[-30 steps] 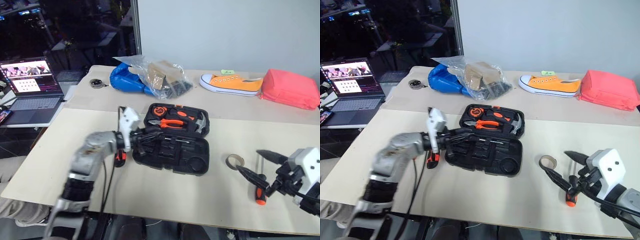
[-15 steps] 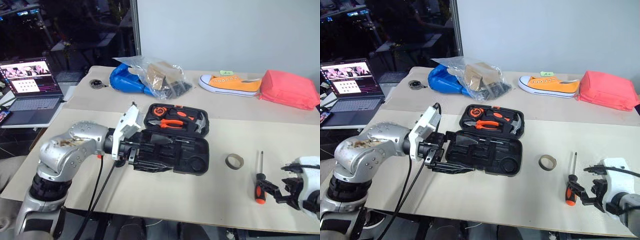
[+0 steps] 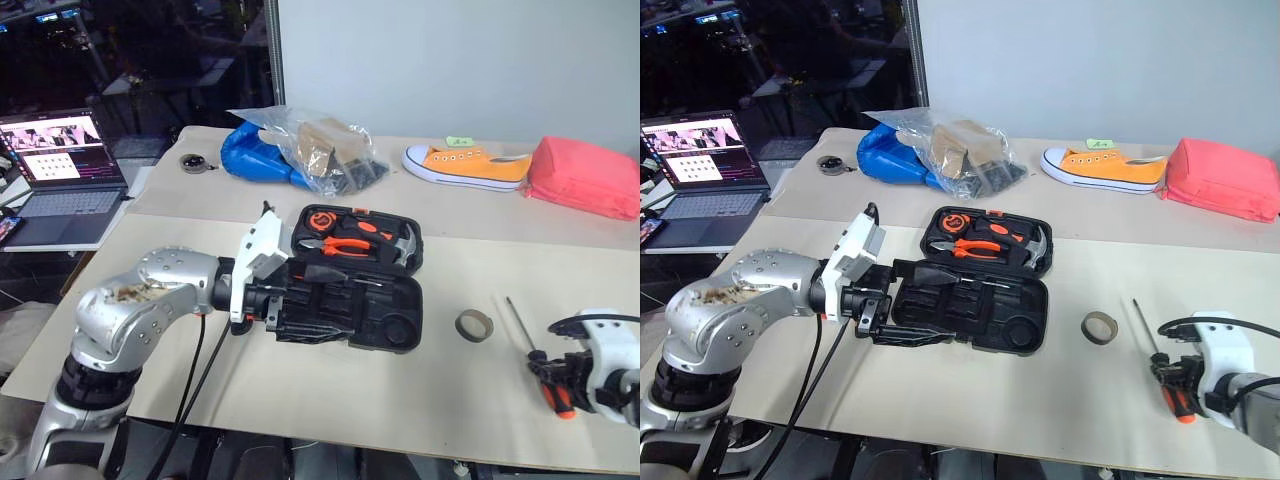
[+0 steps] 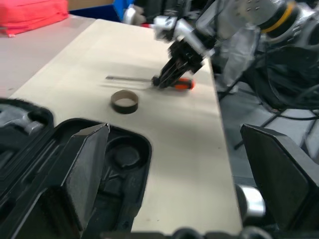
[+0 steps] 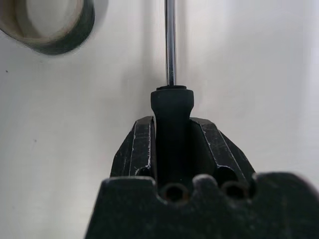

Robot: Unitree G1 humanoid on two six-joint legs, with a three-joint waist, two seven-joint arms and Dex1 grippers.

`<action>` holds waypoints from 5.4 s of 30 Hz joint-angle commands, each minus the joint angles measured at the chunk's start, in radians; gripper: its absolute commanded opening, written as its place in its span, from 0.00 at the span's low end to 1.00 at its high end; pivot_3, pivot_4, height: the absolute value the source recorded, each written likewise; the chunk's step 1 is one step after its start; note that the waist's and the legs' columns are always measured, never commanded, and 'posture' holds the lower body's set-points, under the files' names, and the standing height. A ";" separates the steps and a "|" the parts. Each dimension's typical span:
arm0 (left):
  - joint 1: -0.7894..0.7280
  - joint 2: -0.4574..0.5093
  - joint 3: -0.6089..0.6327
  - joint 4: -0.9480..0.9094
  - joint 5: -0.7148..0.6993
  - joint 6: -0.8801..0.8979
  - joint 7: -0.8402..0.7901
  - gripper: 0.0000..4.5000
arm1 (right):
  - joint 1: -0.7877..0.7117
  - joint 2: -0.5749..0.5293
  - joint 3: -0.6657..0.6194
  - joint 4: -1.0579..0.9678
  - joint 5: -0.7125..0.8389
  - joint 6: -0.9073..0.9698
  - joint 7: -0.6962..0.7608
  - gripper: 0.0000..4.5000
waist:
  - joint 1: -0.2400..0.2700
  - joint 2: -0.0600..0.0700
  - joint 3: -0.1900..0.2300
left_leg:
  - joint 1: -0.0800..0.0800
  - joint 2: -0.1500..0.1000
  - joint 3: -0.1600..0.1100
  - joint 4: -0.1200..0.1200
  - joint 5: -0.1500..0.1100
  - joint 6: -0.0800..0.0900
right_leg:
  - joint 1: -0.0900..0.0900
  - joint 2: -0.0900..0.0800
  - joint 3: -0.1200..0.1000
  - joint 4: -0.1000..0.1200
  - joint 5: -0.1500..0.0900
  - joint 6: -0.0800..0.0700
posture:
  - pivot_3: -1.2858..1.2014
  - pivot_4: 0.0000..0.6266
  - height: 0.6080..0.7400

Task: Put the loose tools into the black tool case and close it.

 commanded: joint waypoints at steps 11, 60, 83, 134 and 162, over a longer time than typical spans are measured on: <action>0.545 0.080 0.468 -0.061 -0.088 -0.215 -0.090 1.00 | -0.787 -0.110 0.984 0.191 -0.331 -0.540 0.486 0.14 | -0.020 -0.005 0.007 | 0.008 0.008 -0.003 -0.002 0.000 0.000 | 0.000 0.008 0.002 0.001 0.004 -0.010 | 0.52 0.24 1.00; 0.665 0.119 0.501 0.066 -0.017 -0.392 -0.179 1.00 | -0.634 0.287 0.766 0.280 -0.512 -0.784 0.524 0.01 | 0.006 -0.007 0.007 | 0.009 0.005 0.001 -0.011 -0.001 -0.002 | -0.002 -0.002 -0.002 0.002 0.003 -0.014 | 0.52 0.24 1.00; 0.665 0.075 0.506 0.073 0.094 -0.377 0.131 1.00 | -0.437 0.408 0.825 0.277 -0.684 -1.072 0.258 0.01 | -0.003 -0.018 -0.001 | 0.018 0.005 0.003 -0.013 -0.001 -0.002 | 0.005 -0.003 -0.001 0.002 0.002 -0.014 | 0.52 0.24 1.00; -0.114 0.196 -0.152 0.320 0.345 -0.293 -0.161 0.10 | -0.019 0.089 0.192 -0.136 0.059 -0.979 0.667 1.00 | 0.029 -0.016 0.003 | 0.009 -0.001 0.003 -0.012 0.000 -0.002 | 0.000 -0.002 -0.002 0.001 0.002 -0.010 | 0.52 0.24 1.00; -0.459 -0.079 -0.426 1.050 0.823 -0.900 -0.442 0.10 | 0.219 0.059 0.008 -0.275 0.128 -0.961 0.586 1.00 | 0.012 -0.015 0.003 | 0.006 0.002 -0.001 -0.006 0.000 -0.002 | 0.001 0.004 -0.001 0.002 0.003 -0.009 | 0.52 0.24 1.00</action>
